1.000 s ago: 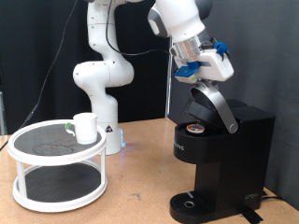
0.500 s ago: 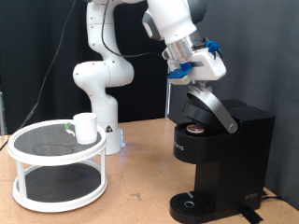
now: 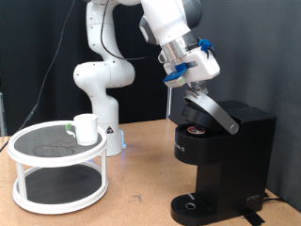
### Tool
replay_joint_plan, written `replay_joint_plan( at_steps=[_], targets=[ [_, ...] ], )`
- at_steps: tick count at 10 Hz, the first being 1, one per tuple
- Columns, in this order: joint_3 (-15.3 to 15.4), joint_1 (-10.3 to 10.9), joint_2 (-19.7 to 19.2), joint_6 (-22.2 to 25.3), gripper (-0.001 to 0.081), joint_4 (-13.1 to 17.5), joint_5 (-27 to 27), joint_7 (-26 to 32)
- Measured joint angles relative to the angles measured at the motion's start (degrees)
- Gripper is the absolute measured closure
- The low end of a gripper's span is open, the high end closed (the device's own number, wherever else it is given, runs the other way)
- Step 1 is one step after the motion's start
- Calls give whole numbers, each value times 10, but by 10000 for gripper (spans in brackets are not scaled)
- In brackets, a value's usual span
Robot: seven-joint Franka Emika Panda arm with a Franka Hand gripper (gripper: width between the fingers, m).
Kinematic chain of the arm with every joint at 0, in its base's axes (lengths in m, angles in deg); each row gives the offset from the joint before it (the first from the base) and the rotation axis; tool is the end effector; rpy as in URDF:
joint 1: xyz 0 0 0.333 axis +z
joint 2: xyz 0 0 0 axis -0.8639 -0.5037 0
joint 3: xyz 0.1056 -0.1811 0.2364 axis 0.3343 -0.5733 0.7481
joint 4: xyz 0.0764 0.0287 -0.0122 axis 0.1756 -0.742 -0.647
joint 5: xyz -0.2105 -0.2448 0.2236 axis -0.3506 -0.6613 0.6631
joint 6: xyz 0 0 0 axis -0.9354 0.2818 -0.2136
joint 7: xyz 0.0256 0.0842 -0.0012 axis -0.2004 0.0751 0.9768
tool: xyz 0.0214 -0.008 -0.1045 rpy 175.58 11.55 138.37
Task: Make a cup of coffee with the keurig machine
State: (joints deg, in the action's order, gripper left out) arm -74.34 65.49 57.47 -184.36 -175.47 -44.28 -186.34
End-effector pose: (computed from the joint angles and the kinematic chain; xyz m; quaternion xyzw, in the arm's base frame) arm 0.4793 0.0786 0.4718 -0.3913 0.8833 0.1291 0.2238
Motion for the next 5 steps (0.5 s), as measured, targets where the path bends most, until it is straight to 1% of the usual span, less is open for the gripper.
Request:
replay_joint_plan(
  at_steps=[5],
  targets=[
    [-9, -2, 12, -43, 806, -46, 0, 10]
  ],
)
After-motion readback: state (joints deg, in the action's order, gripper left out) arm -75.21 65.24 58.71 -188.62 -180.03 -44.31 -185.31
